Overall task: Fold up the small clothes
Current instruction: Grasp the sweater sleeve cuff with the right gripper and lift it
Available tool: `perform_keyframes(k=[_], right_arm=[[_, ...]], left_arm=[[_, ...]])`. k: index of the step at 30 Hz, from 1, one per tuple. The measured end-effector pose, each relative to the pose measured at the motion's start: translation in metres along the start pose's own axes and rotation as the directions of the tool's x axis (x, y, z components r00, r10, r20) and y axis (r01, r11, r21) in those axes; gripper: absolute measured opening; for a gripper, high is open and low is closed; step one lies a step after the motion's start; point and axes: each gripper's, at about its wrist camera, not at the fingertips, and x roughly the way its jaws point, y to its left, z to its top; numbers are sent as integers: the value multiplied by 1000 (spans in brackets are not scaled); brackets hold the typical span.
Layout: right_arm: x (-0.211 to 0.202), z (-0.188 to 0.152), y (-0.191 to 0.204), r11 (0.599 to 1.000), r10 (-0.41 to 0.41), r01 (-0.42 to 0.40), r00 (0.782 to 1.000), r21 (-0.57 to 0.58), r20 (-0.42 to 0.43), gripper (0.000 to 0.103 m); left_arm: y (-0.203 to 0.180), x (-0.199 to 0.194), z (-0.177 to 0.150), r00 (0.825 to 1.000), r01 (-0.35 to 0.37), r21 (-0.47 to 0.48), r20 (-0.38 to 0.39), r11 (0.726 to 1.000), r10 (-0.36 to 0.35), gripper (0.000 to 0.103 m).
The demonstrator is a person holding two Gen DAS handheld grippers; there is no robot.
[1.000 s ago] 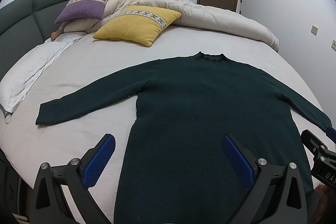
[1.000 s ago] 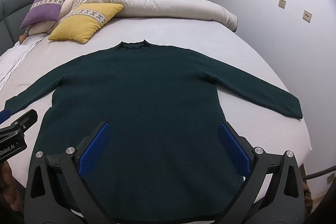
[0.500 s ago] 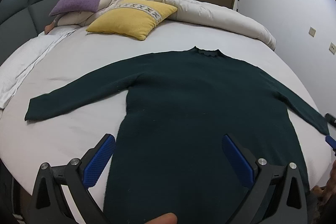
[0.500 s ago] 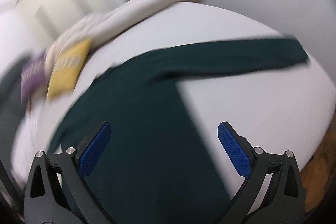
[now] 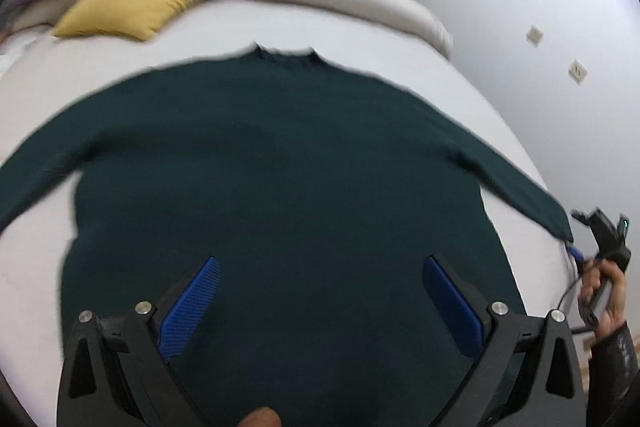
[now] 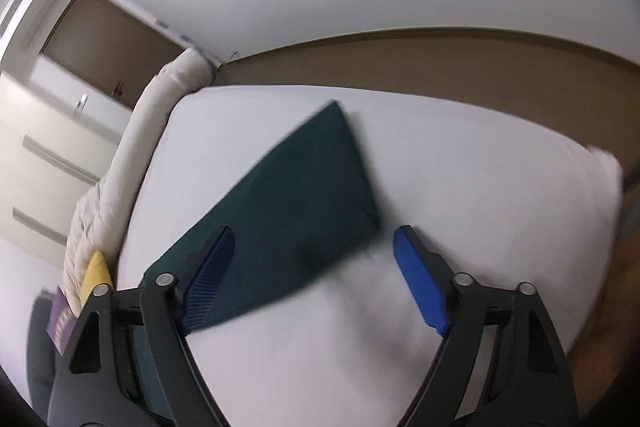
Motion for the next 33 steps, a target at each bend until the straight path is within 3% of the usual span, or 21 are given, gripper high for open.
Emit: perform_keyframes(k=[3, 4, 5, 10, 14, 17, 22, 26, 30, 31, 33], right_arm=[[21, 9, 6, 1000, -18, 17, 1000, -21, -19, 34], [27, 13, 7, 1000, -14, 14, 999, -13, -35, 14], [32, 19, 6, 1000, -15, 15, 999, 3, -46, 9], [31, 21, 47, 996, -40, 38, 999, -86, -14, 7], [27, -1, 139, 974, 8, -9, 1000, -226, -5, 7], [36, -29, 226, 925, 71, -80, 997, -370, -37, 7], [64, -123, 362, 794, 166, -243, 969, -557, -185, 7], [104, -225, 440, 703, 153, -322, 939, -634, -308, 7], [149, -303, 458, 671, 96, -370, 903, -643, -419, 10], [162, -316, 451, 665, 70, -365, 899, -652, -432, 16], [172, -347, 428, 660, 39, -398, 865, -637, -500, 36]], left_arm=[[-5, 13, 7, 1000, 27, -3, -1, 1000, -27, 103], [-6, 15, 8, 1000, 20, 1, -2, 1000, -20, 103], [-6, 18, 9, 1000, 17, 3, -9, 1000, -17, 103], [30, 18, 16, 996, 90, -109, 0, 990, -91, 103], [63, 8, 19, 995, 97, -190, 52, 977, -89, 102], [82, -2, 20, 992, 107, -217, 88, 970, -90, 102], [115, -16, 23, 984, 150, -267, 138, 952, -116, 101], [140, -22, 21, 981, 151, -295, 161, 943, -107, 101], [165, -18, 19, 984, 136, -333, 154, 933, -89, 101], [167, -17, 20, 985, 134, -338, 152, 932, -86, 101], [174, -14, 21, 986, 127, -341, 144, 931, -81, 101]])
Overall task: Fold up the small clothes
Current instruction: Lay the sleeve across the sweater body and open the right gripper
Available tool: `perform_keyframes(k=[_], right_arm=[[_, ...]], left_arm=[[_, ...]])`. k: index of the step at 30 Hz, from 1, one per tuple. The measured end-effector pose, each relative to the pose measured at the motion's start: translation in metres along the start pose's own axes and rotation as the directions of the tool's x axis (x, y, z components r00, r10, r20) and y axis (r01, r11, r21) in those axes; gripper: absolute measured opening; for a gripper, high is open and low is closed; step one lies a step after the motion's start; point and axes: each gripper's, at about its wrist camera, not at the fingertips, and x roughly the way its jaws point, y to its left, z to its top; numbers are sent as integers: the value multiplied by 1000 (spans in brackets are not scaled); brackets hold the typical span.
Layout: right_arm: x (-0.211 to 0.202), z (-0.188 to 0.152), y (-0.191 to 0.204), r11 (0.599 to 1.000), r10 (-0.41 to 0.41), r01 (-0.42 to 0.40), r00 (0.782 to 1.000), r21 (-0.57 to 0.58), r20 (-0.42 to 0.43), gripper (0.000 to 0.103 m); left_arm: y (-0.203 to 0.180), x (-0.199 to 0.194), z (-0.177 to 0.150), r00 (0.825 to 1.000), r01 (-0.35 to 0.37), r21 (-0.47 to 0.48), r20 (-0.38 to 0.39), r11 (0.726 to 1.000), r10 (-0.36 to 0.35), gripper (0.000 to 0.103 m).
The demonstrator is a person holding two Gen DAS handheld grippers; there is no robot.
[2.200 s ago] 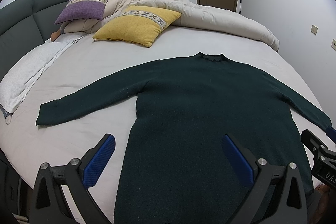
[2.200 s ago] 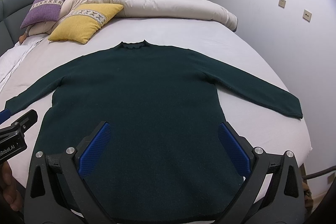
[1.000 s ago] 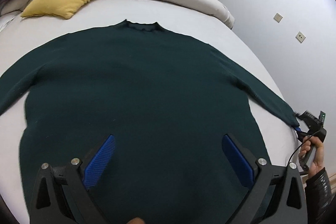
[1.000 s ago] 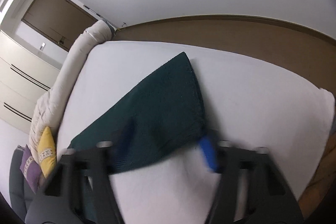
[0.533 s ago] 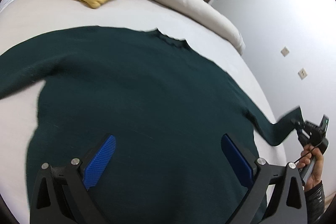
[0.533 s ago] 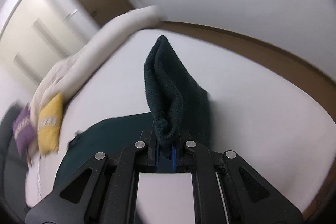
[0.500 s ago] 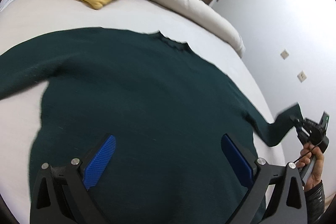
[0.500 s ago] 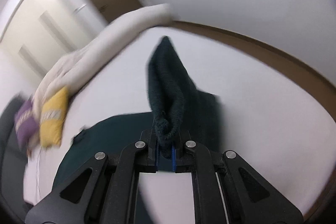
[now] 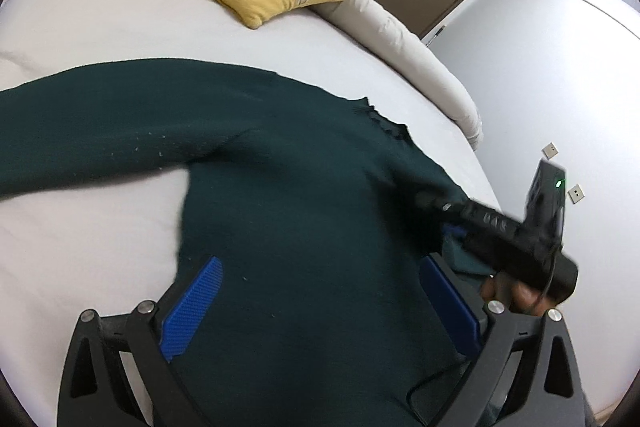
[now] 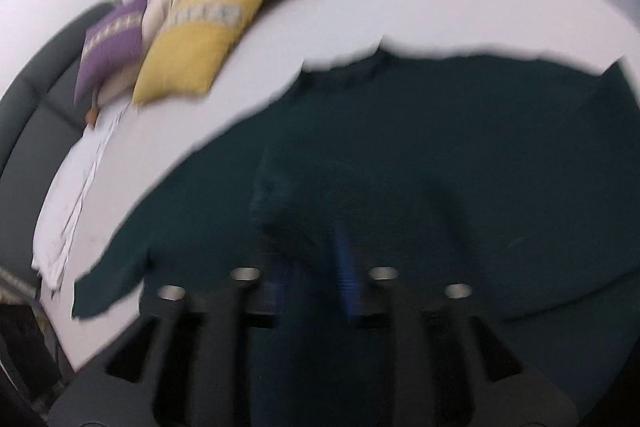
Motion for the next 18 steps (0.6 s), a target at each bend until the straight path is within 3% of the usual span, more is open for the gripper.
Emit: perform_keyframes(k=[1, 2, 5, 9, 14, 16, 18], right_arm=[[5, -8, -3, 999, 37, -37, 999, 12, -21, 49], [-1, -23, -12, 998, 58, -57, 998, 25, -14, 56], [-30, -31, -39, 997, 68, -71, 995, 30, 74, 64], [-93, -42, -102, 988, 32, -57, 985, 144, 170, 65], [-140, -41, -181, 971, -61, 4, 971, 238, 232, 65], [-148, -35, -209, 963, -103, 36, 965, 267, 241, 65], [-151, -28, -229, 954, -128, 52, 962, 295, 243, 65]], left_arm=[[2, 3, 2, 1000, -4, 2, -4, 1000, 4, 101], [0, 6, 2, 1000, -3, 4, -8, 1000, 3, 101], [-14, 22, 5, 1000, 8, 26, -28, 1000, -7, 101], [-52, 64, 13, 996, -23, 103, -81, 994, 32, 100], [-85, 131, 30, 980, -87, 182, -161, 979, 117, 74], [-95, 150, 35, 968, -149, 224, -165, 963, 188, 67], [-106, 157, 37, 960, -195, 278, -141, 941, 241, 42]])
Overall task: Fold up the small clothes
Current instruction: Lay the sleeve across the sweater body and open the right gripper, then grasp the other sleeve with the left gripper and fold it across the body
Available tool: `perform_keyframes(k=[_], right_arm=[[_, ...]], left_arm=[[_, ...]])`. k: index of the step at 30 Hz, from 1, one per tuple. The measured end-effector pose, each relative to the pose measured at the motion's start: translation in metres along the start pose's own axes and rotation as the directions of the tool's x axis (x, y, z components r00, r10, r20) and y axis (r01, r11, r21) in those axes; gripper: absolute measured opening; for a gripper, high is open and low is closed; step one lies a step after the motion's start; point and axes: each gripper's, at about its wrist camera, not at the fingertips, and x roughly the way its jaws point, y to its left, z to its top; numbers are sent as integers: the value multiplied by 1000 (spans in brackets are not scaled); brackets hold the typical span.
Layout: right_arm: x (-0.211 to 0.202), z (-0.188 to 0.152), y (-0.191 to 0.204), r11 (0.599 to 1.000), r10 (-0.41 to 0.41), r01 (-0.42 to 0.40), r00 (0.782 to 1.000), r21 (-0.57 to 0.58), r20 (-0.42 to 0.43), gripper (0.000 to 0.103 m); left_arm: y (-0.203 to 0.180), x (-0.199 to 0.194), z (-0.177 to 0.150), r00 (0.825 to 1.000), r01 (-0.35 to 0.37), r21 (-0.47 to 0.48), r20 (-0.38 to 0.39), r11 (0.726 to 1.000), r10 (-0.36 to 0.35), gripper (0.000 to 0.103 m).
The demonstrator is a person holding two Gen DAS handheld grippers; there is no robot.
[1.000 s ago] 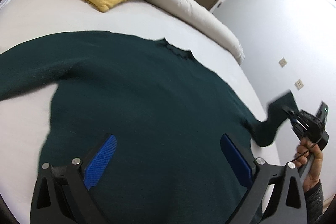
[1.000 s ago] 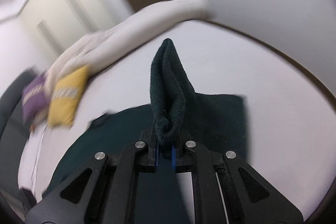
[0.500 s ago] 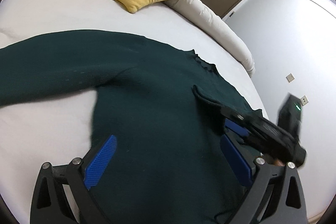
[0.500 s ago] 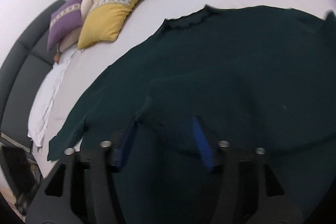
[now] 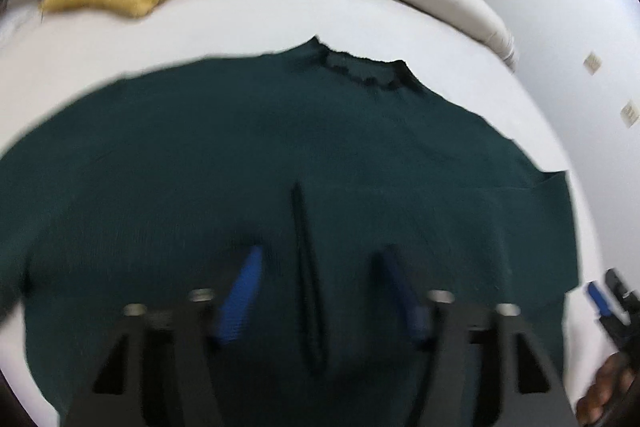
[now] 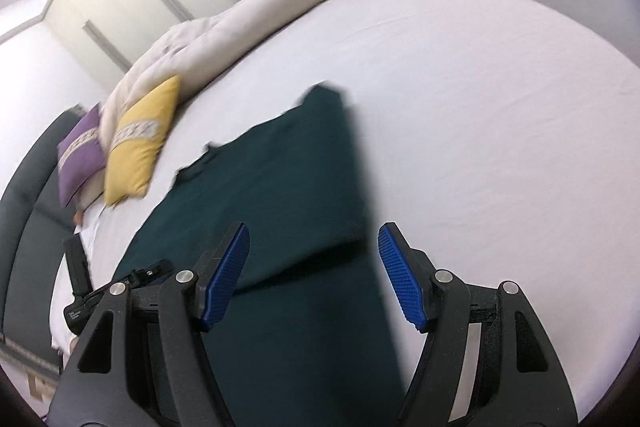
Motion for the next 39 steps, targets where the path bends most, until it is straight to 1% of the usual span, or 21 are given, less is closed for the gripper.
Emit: perform_keyframes(k=[1, 2, 4, 7, 9, 10, 11, 13, 15, 20, 23, 24, 25, 26, 27, 29, 31, 34, 35, 37, 39], right_arm=[[-2, 3, -10, 1000, -8, 8, 1000, 7, 4, 65], [1, 8, -18, 1000, -16, 16, 1000, 8, 4, 65], [3, 13, -32, 1000, -29, 29, 1000, -4, 1, 65], [17, 26, -42, 999, -38, 37, 999, -18, -11, 65], [33, 30, -39, 999, -39, 39, 999, -32, -16, 65], [48, 32, -24, 998, -42, 41, 999, -46, -18, 64], [51, 32, -20, 997, -46, 44, 999, -56, -20, 64], [65, 41, -12, 996, -45, 42, 998, -76, -33, 63], [68, 47, -9, 995, -63, 60, 997, -79, -34, 62], [109, 67, -11, 994, -105, 101, 992, -52, -77, 57], [128, 71, -12, 989, -136, 131, 987, -70, -82, 54], [132, 72, -10, 987, -144, 138, 986, -83, -79, 51], [135, 73, -7, 985, -152, 143, 985, -100, -81, 41], [139, 75, -3, 981, -161, 149, 983, -127, -85, 21], [142, 76, 1, 977, -165, 150, 982, -149, -96, 11], [146, 78, 10, 966, -194, 172, 976, -194, -100, 6], [143, 85, 18, 955, -210, 187, 974, -230, -81, 5], [140, 96, 19, 953, -221, 199, 972, -228, -77, 4], [143, 99, 17, 953, -231, 208, 969, -220, -85, 4], [151, 102, 8, 956, -245, 220, 963, -197, -113, 4], [148, 101, -2, 949, -275, 256, 958, -186, -81, 2]], left_arm=[[-5, -1, 2, 1000, -9, 11, -2, 1000, 9, 25], [-7, -3, 4, 1000, -14, 16, 2, 1000, 14, 14], [-6, -13, 6, 1000, -14, 27, 28, 1000, 14, 9], [-6, -33, 14, 995, 2, 31, 100, 1000, -5, 8], [-8, -46, 21, 986, -9, 47, 166, 999, 1, 8], [-6, -51, 25, 981, -7, 45, 195, 999, -2, 8], [-5, -51, 29, 978, -2, 40, 206, 999, -6, 8], [5, -50, 34, 974, 20, 17, 225, 1000, -23, 8], [17, -43, 38, 973, 30, -1, 230, 1000, -29, 8], [43, -27, 39, 971, 5, -42, 240, 999, 5, 8], [56, -18, 38, 971, 5, -72, 239, 997, 12, 8], [58, -14, 36, 974, 4, -77, 228, 997, 14, 8], [58, -9, 33, 976, -5, -78, 216, 997, 22, 8], [59, -7, 30, 977, -7, -77, 213, 997, 24, 8], [60, -5, 26, 977, -10, -82, 211, 997, 27, 8], [62, -8, 23, 976, 8, -101, 218, 995, 14, 8], [62, -11, 22, 975, 18, -104, 221, 994, 5, 8], [55, -8, 20, 980, 25, -94, 198, 995, -6, 8], [52, -5, 20, 981, 32, -97, 191, 995, -12, 8], [45, -1, 18, 983, 15, -84, 185, 996, 0, 8], [43, 2, 17, 984, 0, -75, 176, 997, 13, 8]])
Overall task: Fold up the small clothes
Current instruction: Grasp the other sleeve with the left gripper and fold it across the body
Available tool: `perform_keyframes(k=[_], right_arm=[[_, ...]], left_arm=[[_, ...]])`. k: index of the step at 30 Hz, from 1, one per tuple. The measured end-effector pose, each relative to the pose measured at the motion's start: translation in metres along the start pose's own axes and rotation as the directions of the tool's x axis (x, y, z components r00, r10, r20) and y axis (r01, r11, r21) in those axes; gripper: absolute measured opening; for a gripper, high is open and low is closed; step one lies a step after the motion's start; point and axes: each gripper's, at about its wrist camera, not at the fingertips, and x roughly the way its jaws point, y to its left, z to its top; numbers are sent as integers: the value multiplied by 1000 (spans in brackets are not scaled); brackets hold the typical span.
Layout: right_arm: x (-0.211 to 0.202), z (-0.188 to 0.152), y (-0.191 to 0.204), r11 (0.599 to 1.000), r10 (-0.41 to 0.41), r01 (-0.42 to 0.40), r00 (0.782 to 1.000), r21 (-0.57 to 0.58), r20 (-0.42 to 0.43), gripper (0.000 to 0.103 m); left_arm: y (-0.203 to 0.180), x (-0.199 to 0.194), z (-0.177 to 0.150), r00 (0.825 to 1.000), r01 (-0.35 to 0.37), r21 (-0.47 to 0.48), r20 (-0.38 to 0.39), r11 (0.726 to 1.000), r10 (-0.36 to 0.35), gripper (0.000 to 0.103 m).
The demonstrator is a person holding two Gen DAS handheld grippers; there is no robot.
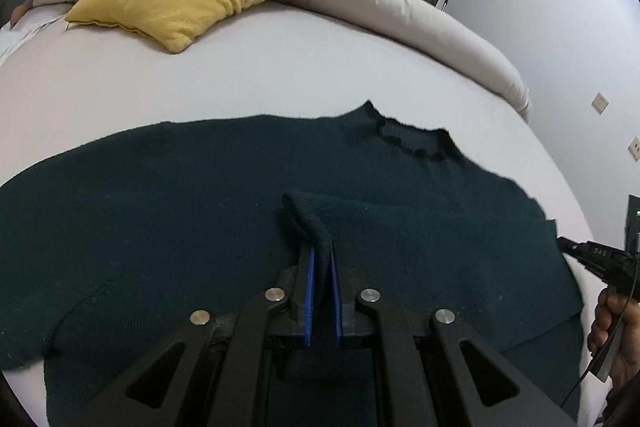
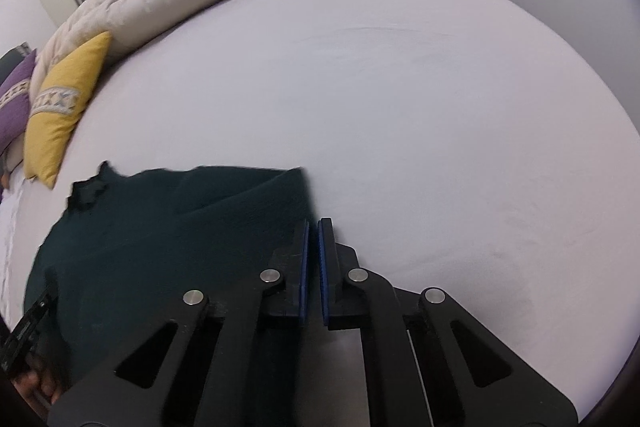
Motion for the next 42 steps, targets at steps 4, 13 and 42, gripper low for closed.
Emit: perform_keyframes(k=[4, 13, 42], right_arm=[[-12, -11, -34, 990, 54, -55, 999, 127, 4, 6], [-39, -68, 24, 986, 53, -64, 996, -154, -75, 28], [-48, -71, 60, 979, 57, -58, 998, -197, -12, 43]], left_arm=[[10, 1, 0, 999, 39, -19, -14, 999, -39, 11], [11, 0, -3, 999, 44, -19, -18, 999, -44, 12], [33, 10, 1, 988, 152, -124, -2, 980, -154, 19]])
